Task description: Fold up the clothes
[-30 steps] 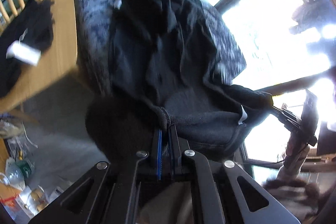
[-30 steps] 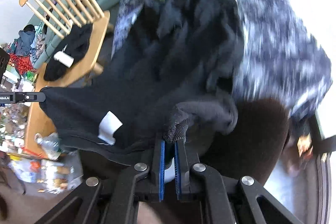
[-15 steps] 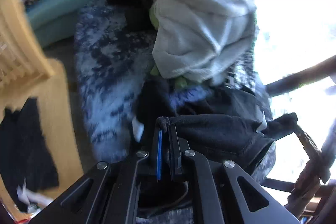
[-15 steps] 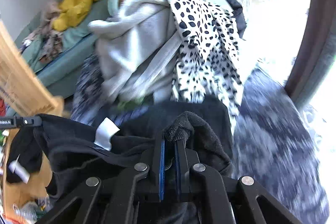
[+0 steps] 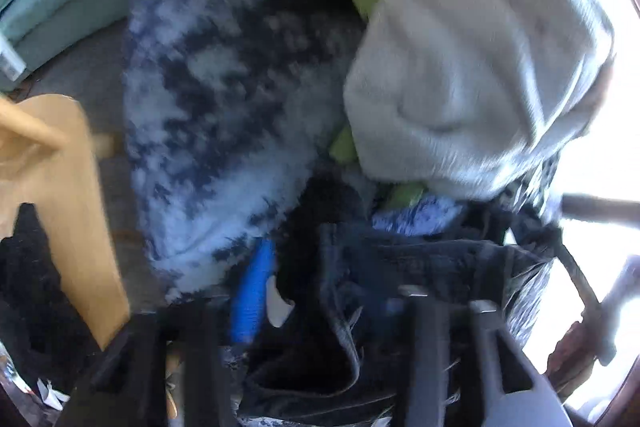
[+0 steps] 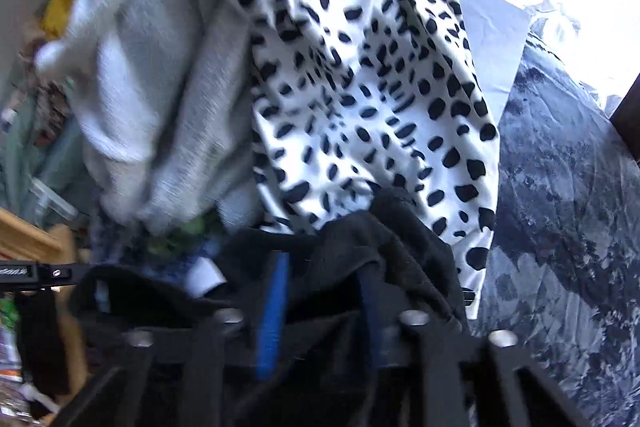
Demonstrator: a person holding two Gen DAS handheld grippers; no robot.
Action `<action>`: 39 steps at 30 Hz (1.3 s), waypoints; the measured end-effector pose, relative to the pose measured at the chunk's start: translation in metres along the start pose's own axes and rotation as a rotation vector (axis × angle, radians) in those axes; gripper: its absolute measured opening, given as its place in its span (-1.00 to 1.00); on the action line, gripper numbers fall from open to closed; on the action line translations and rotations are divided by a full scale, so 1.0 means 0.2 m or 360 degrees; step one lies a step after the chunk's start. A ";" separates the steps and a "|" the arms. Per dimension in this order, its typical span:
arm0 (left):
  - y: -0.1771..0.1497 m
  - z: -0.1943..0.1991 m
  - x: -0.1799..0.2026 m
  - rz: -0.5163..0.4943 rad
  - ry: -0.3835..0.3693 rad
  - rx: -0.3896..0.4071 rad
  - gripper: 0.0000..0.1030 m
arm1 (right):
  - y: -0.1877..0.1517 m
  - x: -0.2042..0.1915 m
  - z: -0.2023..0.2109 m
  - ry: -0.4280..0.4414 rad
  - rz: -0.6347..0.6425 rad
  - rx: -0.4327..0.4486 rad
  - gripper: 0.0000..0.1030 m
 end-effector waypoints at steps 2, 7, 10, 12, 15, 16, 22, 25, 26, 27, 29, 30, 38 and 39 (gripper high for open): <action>-0.02 0.13 -0.04 -0.0006 -0.0057 0.0085 0.63 | 0.03 0.00 0.11 0.0103 -0.0061 0.0106 0.08; -0.34 0.26 -0.16 -0.0272 -0.0070 0.0148 0.66 | 0.00 0.05 0.46 0.0033 -0.0082 0.0360 0.52; -0.62 0.14 -0.28 -0.0486 0.0007 0.0160 0.66 | -0.26 -0.02 0.53 -0.0034 0.0143 0.0231 0.50; -0.78 0.01 -0.34 -0.0562 0.0069 0.0153 0.66 | -0.51 -0.01 0.50 -0.0097 0.0241 0.0107 0.50; -0.94 -0.15 -0.43 -0.0615 0.0176 0.0161 0.66 | -0.81 0.03 0.46 -0.0116 0.0294 -0.0050 0.49; -0.97 -0.19 -0.46 -0.0621 0.0217 0.0170 0.66 | -0.89 0.05 0.45 -0.0090 0.0280 -0.0083 0.48; -1.00 -0.29 -0.61 -0.0443 -0.0019 0.0076 0.66 | -1.14 0.14 0.42 -0.0059 0.0202 -0.0208 0.48; -0.98 -0.30 -0.65 -0.0394 -0.0108 0.0041 0.66 | -1.20 0.15 0.39 -0.0005 0.0185 -0.0261 0.48; -0.98 -0.30 -0.65 -0.0380 -0.0152 0.0030 0.66 | -1.21 0.15 0.38 -0.0023 0.0200 -0.0265 0.48; -0.98 -0.30 -0.65 -0.0357 -0.0198 0.0022 0.66 | -1.22 0.15 0.36 -0.0032 0.0226 -0.0269 0.48; -0.97 -0.31 -0.65 -0.0342 -0.0210 0.0010 0.66 | -1.22 0.11 0.32 0.0002 0.0278 -0.0287 0.44; -0.97 -0.32 -0.65 -0.0347 -0.0195 0.0007 0.65 | -1.22 0.09 0.30 0.0012 0.0294 -0.0296 0.39; -0.97 -0.39 -0.68 -0.0257 -0.0205 -0.0152 -0.87 | -1.25 0.10 0.22 0.0043 0.0210 -0.0392 -0.80; -0.97 -0.37 -0.69 -0.0236 -0.0219 -0.0155 -0.88 | -1.24 0.11 0.24 0.0040 0.0196 -0.0372 -0.81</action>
Point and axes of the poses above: each gripper's, at about its wrist camera, not at the fingertips, and z roughly against the way its jaws point, x to its right, y to its top, the point moved 7 cm from there along -z, roughly the way its jaws point, and after that the axes turned 11 degrees about z, right-handed, at the moved point
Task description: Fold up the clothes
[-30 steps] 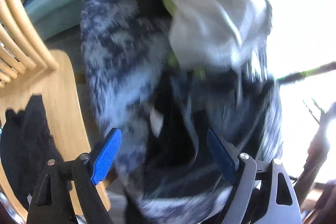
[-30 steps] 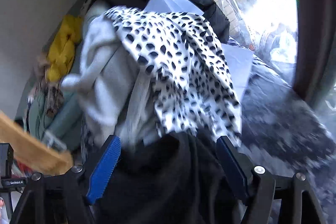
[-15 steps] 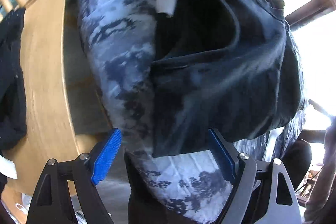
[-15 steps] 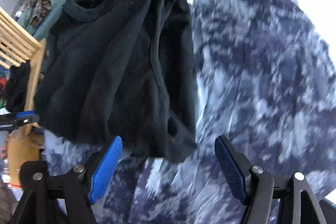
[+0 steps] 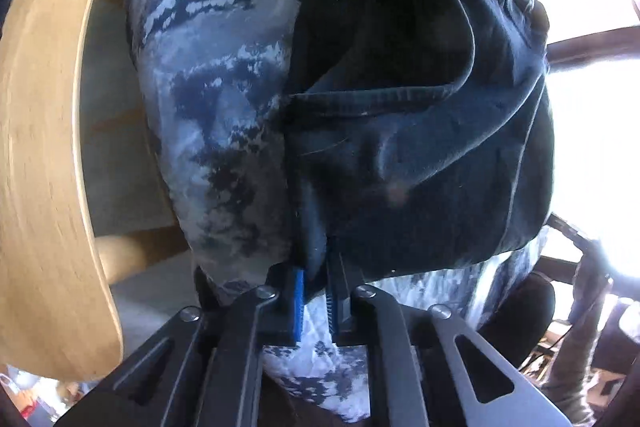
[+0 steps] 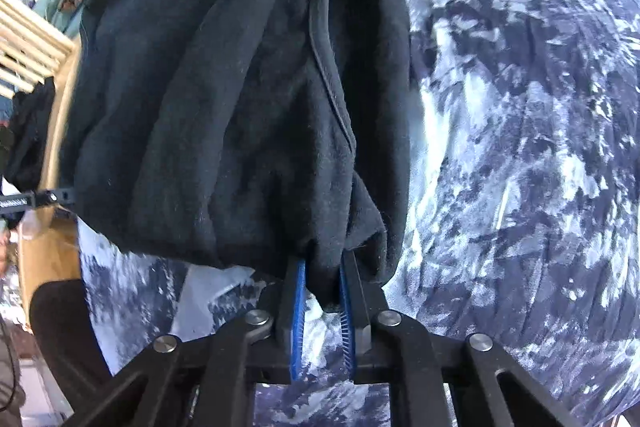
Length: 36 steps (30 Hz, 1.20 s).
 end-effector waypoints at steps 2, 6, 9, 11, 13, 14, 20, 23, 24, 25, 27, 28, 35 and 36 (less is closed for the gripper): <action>0.00 0.06 -0.01 0.0020 0.0001 0.0020 -0.89 | 0.00 0.01 0.05 0.0027 -0.0048 0.0042 -0.85; 0.01 0.32 0.02 0.0013 -0.0055 0.0152 -0.90 | 0.12 0.06 0.31 -0.0002 -0.0085 0.0254 -0.88; 0.00 0.56 0.06 -0.0017 -0.0100 0.0290 -0.90 | 0.28 0.05 0.58 -0.0043 -0.0077 0.0462 -0.89; -0.05 0.67 0.07 -0.0025 -0.0064 0.0355 -0.90 | 0.32 0.03 0.75 -0.0088 -0.0075 0.0566 -0.90; -0.12 0.72 0.06 -0.0036 -0.0061 0.0384 -0.90 | 0.30 0.02 0.87 -0.0087 -0.0072 0.0632 -0.90; -0.16 0.73 0.05 -0.0046 -0.0080 0.0370 -0.90 | 0.27 -0.01 0.91 -0.0093 -0.0062 0.0655 -0.90; -0.44 0.50 -0.02 -0.0037 -0.0069 0.0143 -0.90 | -0.10 0.06 0.78 -0.0103 -0.0173 0.0482 -0.90; -0.51 0.37 -0.05 -0.0011 -0.0046 0.0053 -0.90 | -0.30 0.18 0.62 -0.0122 -0.0290 0.0322 -0.91; -0.53 0.33 -0.05 0.0001 -0.0049 0.0025 -0.90 | -0.34 0.21 0.57 -0.0108 -0.0335 0.0278 -0.91; -0.55 0.30 -0.06 0.0018 -0.0039 -0.0005 -0.90 | -0.39 0.24 0.52 -0.0109 -0.0367 0.0239 -0.91; -0.57 0.24 -0.07 0.0045 -0.0004 -0.0050 -0.90 | -0.43 0.27 0.46 -0.0098 -0.0408 0.0204 -0.91; -0.58 0.21 -0.08 0.0066 0.0007 -0.0076 -0.90 | -0.45 0.28 0.44 -0.0091 -0.0427 0.0189 -0.91; -0.62 0.19 -0.11 0.0171 -0.0029 -0.0076 -0.90 | -0.52 0.27 0.44 -0.0102 -0.0431 0.0164 -0.91; -0.63 0.20 -0.10 0.0159 -0.0040 -0.0072 -0.90 | -0.52 0.27 0.47 -0.0086 -0.0446 0.0198 -0.91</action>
Point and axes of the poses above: each gripper's, at about its wrist camera, not at the fingertips, and z roughly against the way its jaws point, x to its right, y to its top, the point moved 7 cm from there along -z, roughly the way its jaws point, and after that the axes turned 11 degrees about z, right-handed, at the moved point
